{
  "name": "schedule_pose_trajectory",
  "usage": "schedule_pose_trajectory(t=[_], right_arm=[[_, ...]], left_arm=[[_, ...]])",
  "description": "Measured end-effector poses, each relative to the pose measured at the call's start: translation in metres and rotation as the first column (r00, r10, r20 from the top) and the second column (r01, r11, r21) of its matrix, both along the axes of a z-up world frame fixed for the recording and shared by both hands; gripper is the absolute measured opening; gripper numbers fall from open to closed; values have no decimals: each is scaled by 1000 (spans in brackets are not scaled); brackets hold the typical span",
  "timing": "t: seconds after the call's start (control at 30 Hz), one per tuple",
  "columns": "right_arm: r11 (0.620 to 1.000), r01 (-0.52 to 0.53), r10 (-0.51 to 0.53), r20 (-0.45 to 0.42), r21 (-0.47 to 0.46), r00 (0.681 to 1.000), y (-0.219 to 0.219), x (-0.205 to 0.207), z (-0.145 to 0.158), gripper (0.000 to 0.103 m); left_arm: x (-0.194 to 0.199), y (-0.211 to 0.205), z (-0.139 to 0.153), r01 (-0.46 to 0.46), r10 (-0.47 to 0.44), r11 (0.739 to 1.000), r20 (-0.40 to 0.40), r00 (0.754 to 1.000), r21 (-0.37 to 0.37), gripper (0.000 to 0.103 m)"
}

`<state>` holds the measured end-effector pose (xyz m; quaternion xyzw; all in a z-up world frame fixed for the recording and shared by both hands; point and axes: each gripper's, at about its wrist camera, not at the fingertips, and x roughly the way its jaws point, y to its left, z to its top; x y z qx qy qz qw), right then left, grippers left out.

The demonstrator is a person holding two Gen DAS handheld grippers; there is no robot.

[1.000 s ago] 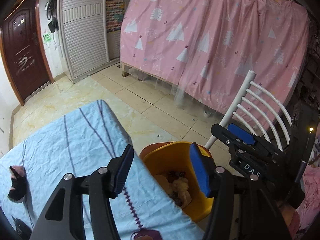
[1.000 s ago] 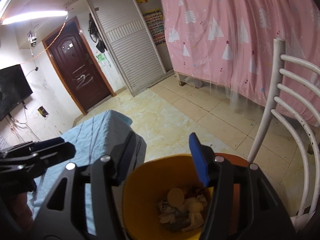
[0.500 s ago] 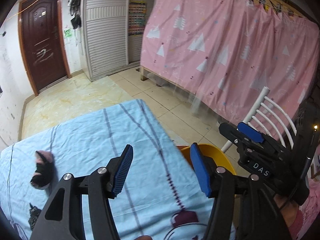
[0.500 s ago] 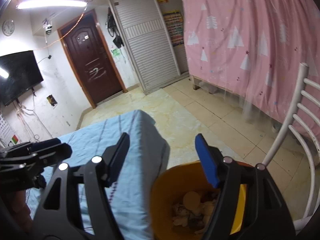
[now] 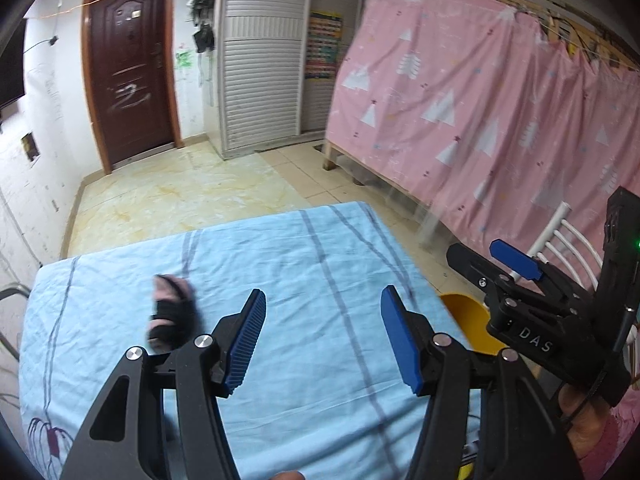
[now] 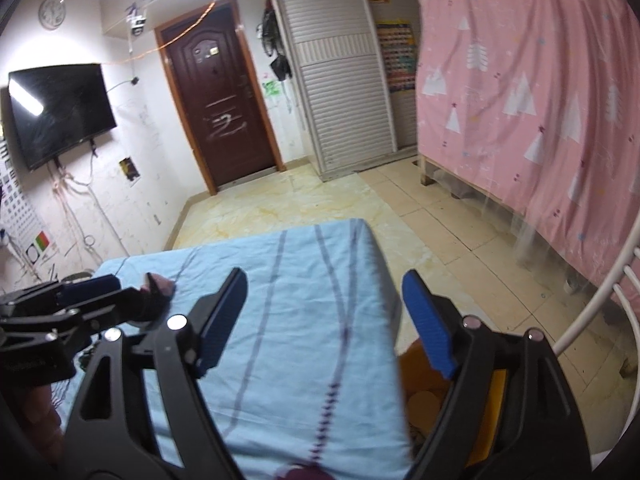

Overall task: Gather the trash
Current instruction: 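Move both open tools back over the remaining items on the bed, then grasp the black plastic bag with the left tool while the right tool grasps the pink-and-black glove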

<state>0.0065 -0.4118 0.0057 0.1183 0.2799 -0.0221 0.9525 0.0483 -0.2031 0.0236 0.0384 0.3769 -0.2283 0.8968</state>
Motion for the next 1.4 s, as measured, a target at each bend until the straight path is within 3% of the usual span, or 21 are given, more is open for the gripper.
schedule_pose_trajectory(t=[0.43, 0.73, 1.1, 1.4], right_arm=[[987, -138, 136, -28, -83, 990, 86, 34, 9, 77], [972, -208, 203, -60, -110, 977, 128, 52, 7, 77], [956, -267, 256, -101, -121, 961, 162, 66, -4, 78], [942, -318, 301, -148, -107, 942, 184, 80, -18, 78]], left_arm=[[18, 97, -3, -129, 128, 991, -17, 992, -47, 52], [17, 140, -10, -168, 167, 984, -36, 985, -50, 54], [11, 161, -38, -170, 168, 985, -82, 982, -14, 55], [8, 163, -66, -122, 119, 992, -134, 984, -13, 55]])
